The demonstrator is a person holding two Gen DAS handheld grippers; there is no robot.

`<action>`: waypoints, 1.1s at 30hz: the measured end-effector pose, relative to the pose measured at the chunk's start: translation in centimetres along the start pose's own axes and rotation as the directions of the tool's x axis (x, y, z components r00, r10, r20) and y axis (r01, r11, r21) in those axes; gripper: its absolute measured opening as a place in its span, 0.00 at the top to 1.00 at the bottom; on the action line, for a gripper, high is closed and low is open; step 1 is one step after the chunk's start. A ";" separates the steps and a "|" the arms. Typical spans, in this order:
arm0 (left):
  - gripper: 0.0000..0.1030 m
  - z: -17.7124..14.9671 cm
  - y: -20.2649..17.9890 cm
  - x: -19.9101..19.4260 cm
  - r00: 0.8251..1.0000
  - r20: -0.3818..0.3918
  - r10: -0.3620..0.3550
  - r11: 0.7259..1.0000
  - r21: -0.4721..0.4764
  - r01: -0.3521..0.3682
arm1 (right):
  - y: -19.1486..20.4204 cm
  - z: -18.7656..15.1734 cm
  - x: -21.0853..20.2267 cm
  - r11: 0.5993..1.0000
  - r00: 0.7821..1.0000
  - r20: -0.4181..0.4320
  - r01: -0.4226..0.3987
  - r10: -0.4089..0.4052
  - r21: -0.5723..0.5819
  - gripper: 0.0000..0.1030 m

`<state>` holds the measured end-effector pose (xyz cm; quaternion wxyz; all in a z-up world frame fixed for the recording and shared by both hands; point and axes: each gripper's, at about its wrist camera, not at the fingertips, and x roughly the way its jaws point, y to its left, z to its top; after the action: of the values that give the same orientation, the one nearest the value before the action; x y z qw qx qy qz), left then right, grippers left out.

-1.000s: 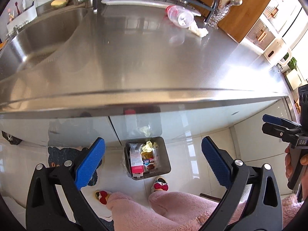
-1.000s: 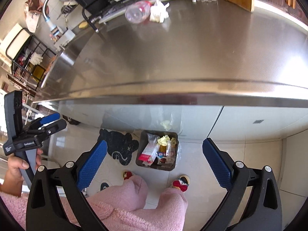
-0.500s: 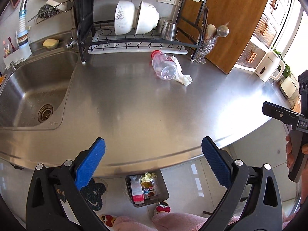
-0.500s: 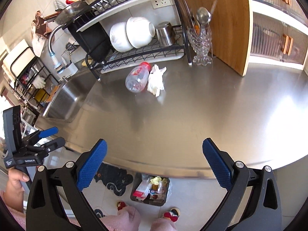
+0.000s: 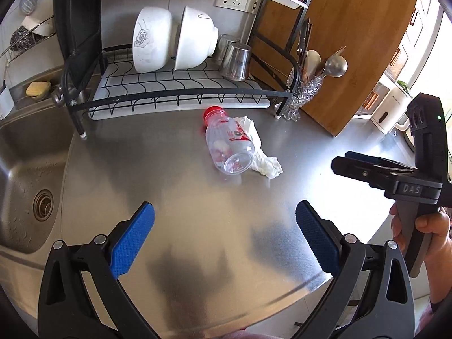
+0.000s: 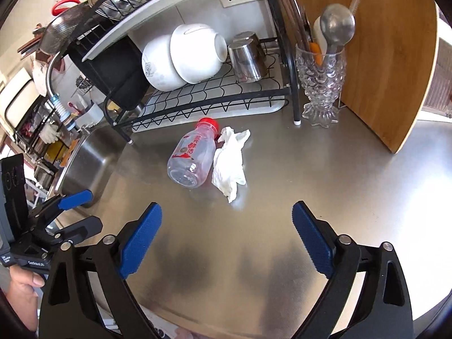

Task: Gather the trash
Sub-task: 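Move the right tool toward the white tissue while the left approaches the red-capped bottle, then grasp the white tissue with the right tool while the left grasps the red-capped bottle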

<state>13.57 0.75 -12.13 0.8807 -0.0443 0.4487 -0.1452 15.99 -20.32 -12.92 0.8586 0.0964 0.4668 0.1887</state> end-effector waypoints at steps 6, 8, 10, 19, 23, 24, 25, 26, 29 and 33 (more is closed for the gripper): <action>0.08 1.3 0.4 2.9 0.999 -0.029 -0.042 0.999 0.024 0.042 | -1.4 0.7 5.1 0.995 0.993 -0.101 -0.055 0.064 0.088 0.39; 0.08 1.5 0.6 3.7 0.998 -0.041 -0.041 0.999 0.032 0.043 | -1.8 0.9 6.4 0.991 0.988 -0.128 -0.067 0.082 0.117 0.43; 0.08 1.6 0.7 4.4 0.998 -0.051 -0.043 0.998 0.038 0.045 | -1.9 1.0 7.3 0.990 0.987 -0.137 -0.066 0.084 0.129 0.45; 0.08 2.0 1.6 5.9 0.997 -0.068 -0.043 0.998 0.033 0.046 | -1.3 1.4 10.2 0.987 0.977 -0.190 -0.073 0.101 0.146 0.82; 0.08 2.8 1.7 7.0 0.996 -0.076 -0.049 0.999 0.020 0.050 | -1.5 1.3 10.3 0.991 0.980 -0.184 -0.049 0.072 0.125 0.97; 0.08 3.1 1.7 7.4 0.996 -0.079 -0.048 0.999 0.018 0.050 | -1.8 1.2 10.1 0.991 0.981 -0.181 -0.041 0.063 0.125 0.97; 0.08 3.3 1.7 7.9 0.995 -0.083 -0.047 0.999 0.016 0.049 | -2.2 1.3 10.0 0.991 0.983 -0.179 -0.028 0.051 0.128 0.97; 0.08 3.5 1.6 8.3 0.995 -0.086 -0.048 0.999 0.011 0.049 | -2.5 1.3 9.8 0.992 0.983 -0.177 -0.017 0.039 0.127 0.97; 0.08 4.3 1.5 9.5 0.994 -0.091 -0.052 0.999 -0.012 0.051 | -3.7 1.3 9.3 0.993 0.984 -0.176 0.008 0.014 0.120 0.97; 0.08 5.3 1.2 10.9 0.994 -0.097 -0.054 0.998 -0.038 0.051 | -4.9 1.1 8.6 0.992 0.985 -0.174 0.031 -0.009 0.123 0.97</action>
<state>24.19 -1.59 -17.74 0.8525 -0.0643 0.4926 -0.1625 22.31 -21.22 -20.62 0.8090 0.1285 0.5514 0.1579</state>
